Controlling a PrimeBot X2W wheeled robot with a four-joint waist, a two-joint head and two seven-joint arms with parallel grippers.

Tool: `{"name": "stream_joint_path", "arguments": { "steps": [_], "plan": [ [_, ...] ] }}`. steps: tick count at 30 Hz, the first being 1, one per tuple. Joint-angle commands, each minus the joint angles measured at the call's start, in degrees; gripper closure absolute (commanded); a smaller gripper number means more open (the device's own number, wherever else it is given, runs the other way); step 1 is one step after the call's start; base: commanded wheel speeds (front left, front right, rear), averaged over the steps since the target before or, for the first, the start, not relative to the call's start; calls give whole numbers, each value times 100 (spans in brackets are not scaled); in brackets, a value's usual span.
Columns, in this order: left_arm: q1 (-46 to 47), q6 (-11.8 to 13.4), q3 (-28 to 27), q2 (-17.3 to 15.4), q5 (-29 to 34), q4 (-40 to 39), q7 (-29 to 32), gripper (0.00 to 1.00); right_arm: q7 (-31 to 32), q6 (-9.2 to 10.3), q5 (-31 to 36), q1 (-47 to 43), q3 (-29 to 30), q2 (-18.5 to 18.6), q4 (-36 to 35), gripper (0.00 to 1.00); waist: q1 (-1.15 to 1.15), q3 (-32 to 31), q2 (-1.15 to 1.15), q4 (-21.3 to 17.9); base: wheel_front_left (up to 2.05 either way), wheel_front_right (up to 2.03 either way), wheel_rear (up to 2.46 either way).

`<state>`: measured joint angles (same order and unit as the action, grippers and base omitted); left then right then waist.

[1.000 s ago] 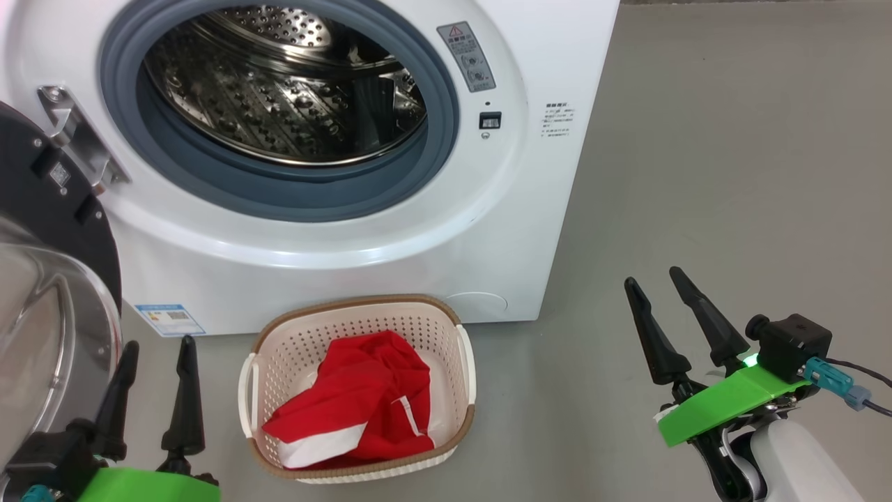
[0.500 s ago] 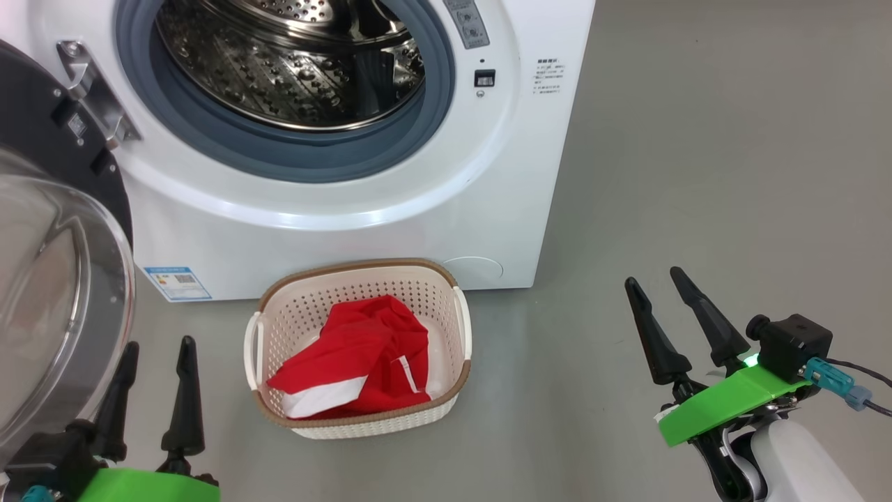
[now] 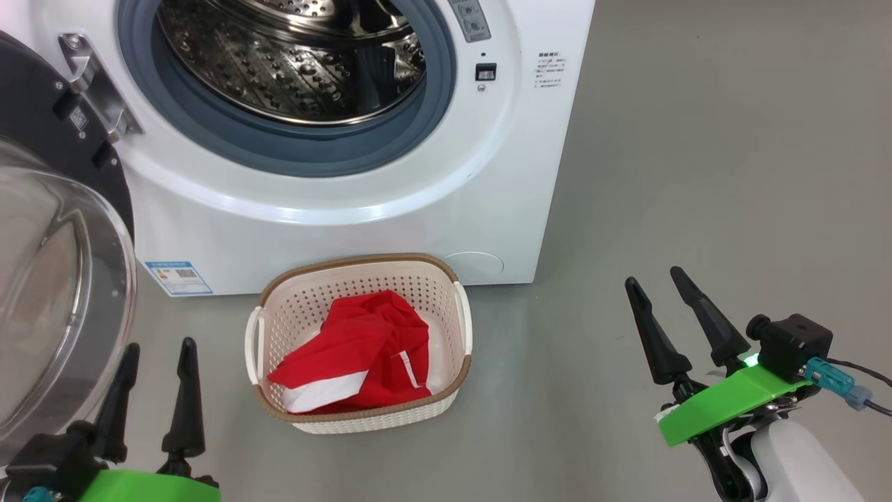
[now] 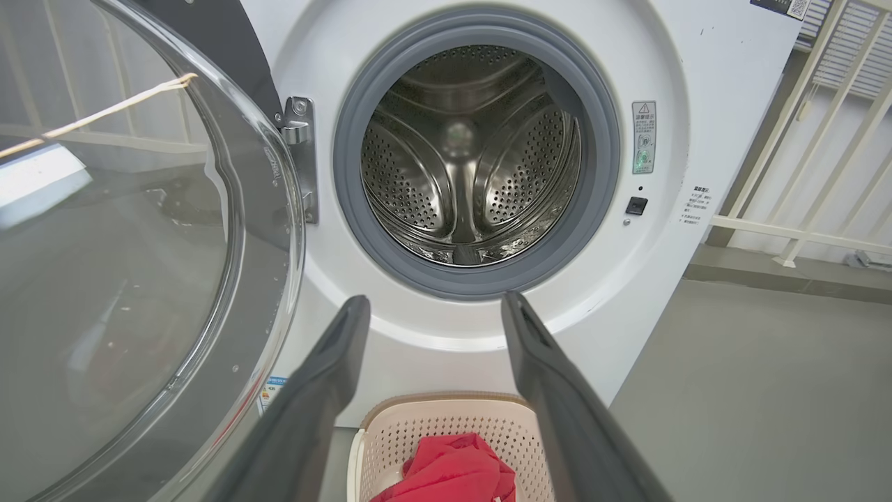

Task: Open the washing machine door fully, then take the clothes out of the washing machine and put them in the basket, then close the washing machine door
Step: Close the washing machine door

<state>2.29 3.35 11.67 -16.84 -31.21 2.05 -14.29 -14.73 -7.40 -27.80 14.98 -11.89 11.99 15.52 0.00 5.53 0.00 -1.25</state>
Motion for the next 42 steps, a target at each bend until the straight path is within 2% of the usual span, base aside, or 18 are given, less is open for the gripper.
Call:
{"name": "stream_joint_path", "arguments": {
  "steps": [1, 12, 17, 42],
  "plan": [
    [80, 45, -200, -168, -7, -120, -57, 0, -27, -9, 42, -14, -74, 12, -142, 0, 0, 0, 0, 1, 0, 0, 0],
    [96, 56, -176, -179, -3, -112, -59, 0, -27, -9, 47, -18, -64, 6, -138, 0, 0, 3, 0, 41, 0, 0, 0],
    [118, 68, -146, -181, 8, -87, -59, 0, -27, -9, 50, -27, -50, -1, -121, 0, 0, -33, 0, 187, 0, 0, 0],
    [-71, 351, -94, -144, 34, -61, -33, 0, -27, -9, -49, -60, -326, 135, -9, 0, 0, -333, 0, 1656, 0, 0, 0]
  ]
}}
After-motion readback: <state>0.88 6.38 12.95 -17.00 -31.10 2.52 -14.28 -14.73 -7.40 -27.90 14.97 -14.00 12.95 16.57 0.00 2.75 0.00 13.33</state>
